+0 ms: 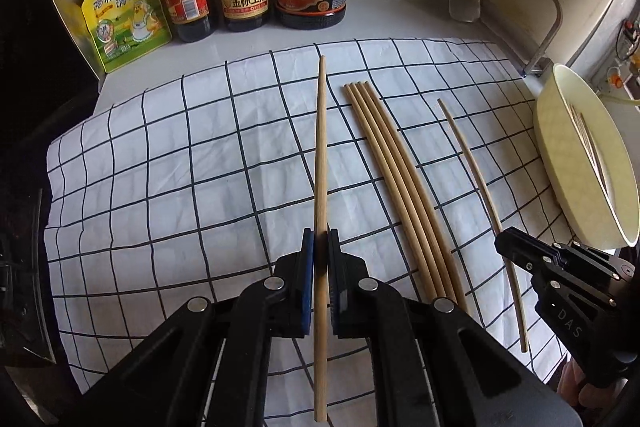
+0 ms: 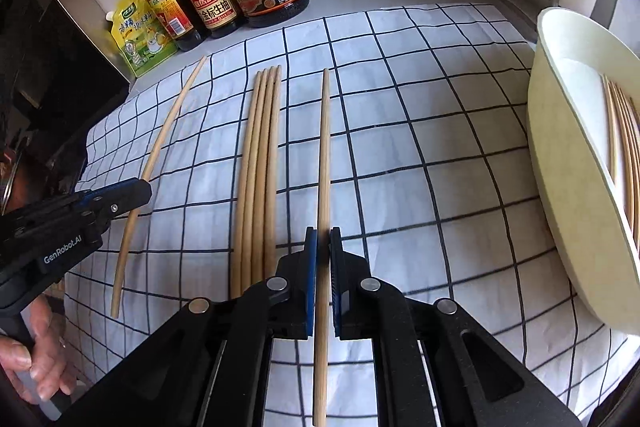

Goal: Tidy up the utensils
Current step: 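Carry the left tool's chopstick to the basin while the right tool carries its own, then open the left tool over the basin while the right tool releases its chopstick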

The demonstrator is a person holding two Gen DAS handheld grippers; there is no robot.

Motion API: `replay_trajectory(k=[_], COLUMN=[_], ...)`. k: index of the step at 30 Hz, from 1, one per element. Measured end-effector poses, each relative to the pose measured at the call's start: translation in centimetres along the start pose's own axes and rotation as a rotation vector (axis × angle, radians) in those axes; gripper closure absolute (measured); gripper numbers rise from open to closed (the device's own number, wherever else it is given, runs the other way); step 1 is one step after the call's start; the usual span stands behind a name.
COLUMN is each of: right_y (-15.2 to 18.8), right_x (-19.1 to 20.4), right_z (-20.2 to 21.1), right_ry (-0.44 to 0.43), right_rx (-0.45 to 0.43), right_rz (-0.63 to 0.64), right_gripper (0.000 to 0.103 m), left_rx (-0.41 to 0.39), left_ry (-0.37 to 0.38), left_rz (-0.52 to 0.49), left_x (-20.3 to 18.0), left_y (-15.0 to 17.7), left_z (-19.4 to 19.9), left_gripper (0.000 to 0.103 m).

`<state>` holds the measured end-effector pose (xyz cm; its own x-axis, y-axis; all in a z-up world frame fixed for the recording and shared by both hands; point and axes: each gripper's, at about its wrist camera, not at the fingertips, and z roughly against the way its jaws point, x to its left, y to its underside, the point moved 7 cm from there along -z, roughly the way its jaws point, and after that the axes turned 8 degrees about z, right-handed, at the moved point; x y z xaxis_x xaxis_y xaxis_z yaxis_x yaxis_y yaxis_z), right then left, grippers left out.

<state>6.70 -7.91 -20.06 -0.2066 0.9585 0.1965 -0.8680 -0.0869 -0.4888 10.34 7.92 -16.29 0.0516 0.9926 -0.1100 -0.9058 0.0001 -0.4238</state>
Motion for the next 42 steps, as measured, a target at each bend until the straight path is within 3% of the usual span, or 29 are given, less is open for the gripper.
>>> replay_trajectory(k=[5,11,21,28,32,38,42], right_y=[0.1,0.2,0.1,0.2,0.6,0.8,0.8], right_x=[0.5,-1.5,-12.1,-20.7,-24.1,-27.6,-28.5], right_z=[4.0,8.8,14.3,15.8,15.2,12.6,11.0], right_ry=[0.025,0.066,0.132,0.164,0.175,0.132,0.119], right_rx=[-0.079,-0.162,-0.247,-0.279,-0.273,-0.235,-0.213], right_rz=[-0.04,-0.108,-0.207,-0.289,-0.306,-0.374,-0.39], right_gripper=[0.097,0.097,0.097,0.097,0.097,0.097,0.097], left_rx=[-0.015,-0.025,-0.046,-0.023,0.011,0.084,0.092], left_ry=[0.043,0.103,0.2,0.246,0.233,0.198,0.161], left_rz=[-0.067,-0.136,-0.248,-0.307,-0.355,-0.385,-0.422], left_x=[-0.6,-4.2,-15.7,-25.6,-30.3,-34.3,-36.0], left_y=[-0.1,-0.1,-1.4,-2.5,-2.7,-2.7,-2.7], left_z=[1.5,2.7,4.3,2.9,0.8,-3.2,-4.8], left_gripper=[0.096,0.096,0.096,0.096,0.096,0.096,0.095])
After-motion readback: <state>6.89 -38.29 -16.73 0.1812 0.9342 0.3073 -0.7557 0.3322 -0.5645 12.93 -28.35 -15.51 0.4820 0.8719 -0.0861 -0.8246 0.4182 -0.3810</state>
